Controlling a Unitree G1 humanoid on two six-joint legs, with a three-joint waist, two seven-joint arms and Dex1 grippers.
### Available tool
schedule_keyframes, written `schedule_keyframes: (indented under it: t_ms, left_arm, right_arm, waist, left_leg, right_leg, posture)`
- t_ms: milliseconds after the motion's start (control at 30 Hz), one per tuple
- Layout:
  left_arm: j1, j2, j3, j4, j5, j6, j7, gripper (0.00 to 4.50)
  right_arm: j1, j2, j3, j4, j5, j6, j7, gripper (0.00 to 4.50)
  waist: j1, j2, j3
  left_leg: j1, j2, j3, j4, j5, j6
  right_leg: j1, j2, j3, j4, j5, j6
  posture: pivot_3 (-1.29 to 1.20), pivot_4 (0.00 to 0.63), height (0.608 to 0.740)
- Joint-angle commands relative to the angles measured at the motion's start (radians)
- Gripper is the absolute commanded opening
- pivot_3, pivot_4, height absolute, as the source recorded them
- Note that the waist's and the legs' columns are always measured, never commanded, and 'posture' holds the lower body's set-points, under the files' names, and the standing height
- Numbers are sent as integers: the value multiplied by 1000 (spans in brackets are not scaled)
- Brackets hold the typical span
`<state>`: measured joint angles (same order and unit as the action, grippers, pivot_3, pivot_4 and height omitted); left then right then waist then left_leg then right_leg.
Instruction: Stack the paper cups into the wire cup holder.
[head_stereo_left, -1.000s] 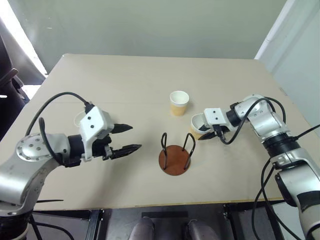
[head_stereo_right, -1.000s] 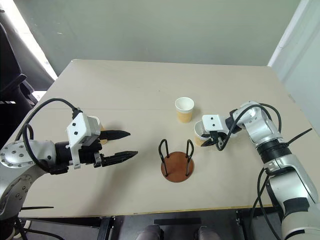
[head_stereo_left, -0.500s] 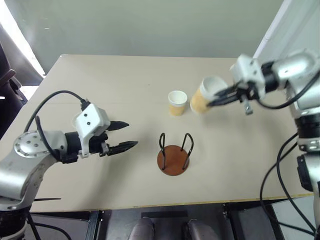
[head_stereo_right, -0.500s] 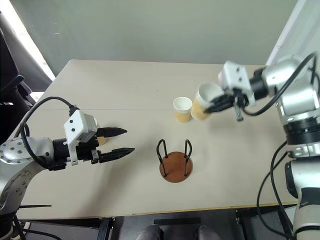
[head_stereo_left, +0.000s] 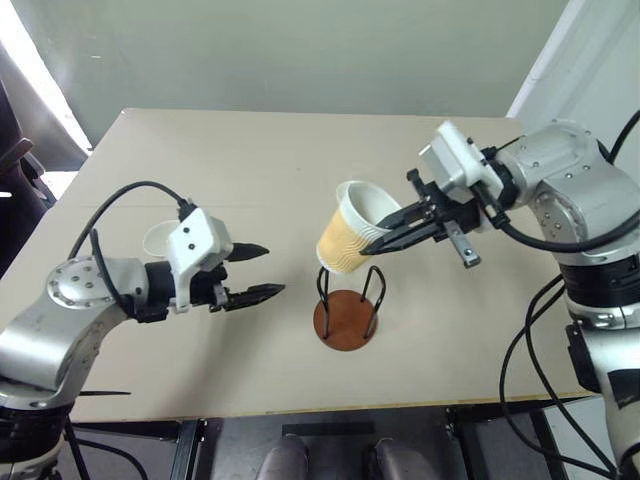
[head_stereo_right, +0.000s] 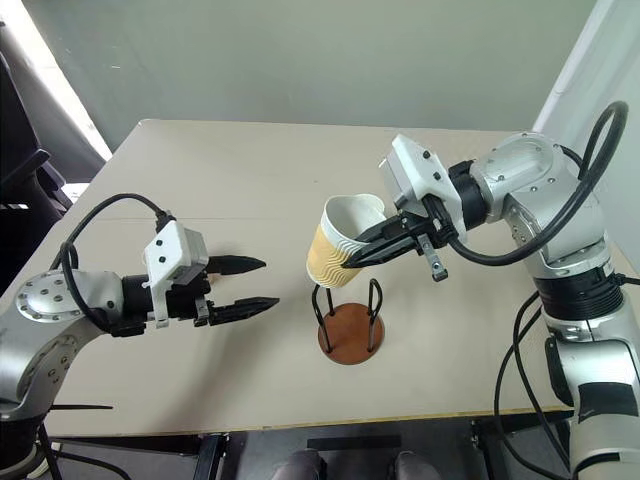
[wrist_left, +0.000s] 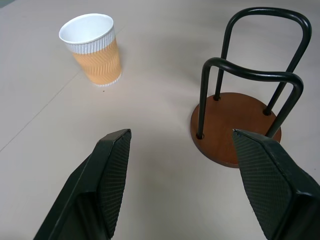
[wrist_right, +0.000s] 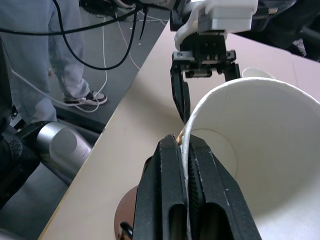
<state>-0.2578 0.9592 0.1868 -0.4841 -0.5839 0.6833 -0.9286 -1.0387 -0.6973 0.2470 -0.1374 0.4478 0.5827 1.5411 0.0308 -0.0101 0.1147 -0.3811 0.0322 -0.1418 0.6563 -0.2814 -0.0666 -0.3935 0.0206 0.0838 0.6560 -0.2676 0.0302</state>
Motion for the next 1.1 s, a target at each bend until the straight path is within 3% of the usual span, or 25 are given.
schedule_keyframes:
  t_ms: [33, 367, 500, 700, 833, 1000, 1100]
  left_arm:
    - [-2, 3, 17, -27, -4, -9, 8, 3434]
    - [17, 12, 35, -44, -13, -2, 21, 3434]
    - [19, 13, 36, -46, -15, -1, 24, 3434]
    - [24, 18, 45, -51, -16, 0, 24, 3434]
    - [40, 20, 65, -62, -17, 4, 31, 3434]
    - [62, 11, 79, -78, -9, 14, 66, 3434]
    - [49, 2, 68, -67, 23, 16, 115, 3434]
  right_arm:
    - [7, -12, 9, -39, -5, -27, 10, 33]
    - [48, -28, 65, -39, -61, -123, 47, 33]
    - [59, -38, 93, -26, -95, -156, 61, 917]
    - [23, -25, 71, 31, -115, -196, 56, 3054]
    - [-105, 26, 60, 301, -218, -325, -21, 4454]
    - [-310, 163, 119, 869, -435, -602, -201, 4454]
    - [-381, 232, 138, 1102, -534, -732, -309, 4454]
  waist:
    - [0, 0, 0]
    - [-1, 0, 0]
    - [-1, 0, 0]
    - [-1, 0, 0]
    - [-2, 0, 0]
    - [-10, 0, 0]
    - [-9, 0, 0]
  left_leg:
    - [0, 0, 0, 0, 0, 0]
    - [0, 0, 0, 0, 0, 0]
    - [0, 0, 0, 0, 0, 0]
    - [0, 0, 0, 0, 0, 0]
    - [0, 0, 0, 1, 0, 0]
    - [2, 1, -1, -2, -1, 2]
    - [1, 1, -1, -6, -2, 5]
  right_leg:
    - [0, 0, 0, 0, 0, 0]
    - [0, 0, 0, 0, 0, 0]
    - [0, 1, 0, 1, 0, 0]
    - [0, 1, 0, 1, 0, 0]
    - [-2, 0, 0, 3, 0, 0]
    - [-4, 0, 0, 7, -1, -3]
    - [-6, -1, 0, 7, -2, -4]
  posture:
    - [0, 150, 740]
    - [0, 150, 740]
    - [0, 150, 740]
    - [0, 150, 740]
    - [0, 150, 740]
    - [0, 150, 740]
    - [0, 150, 740]
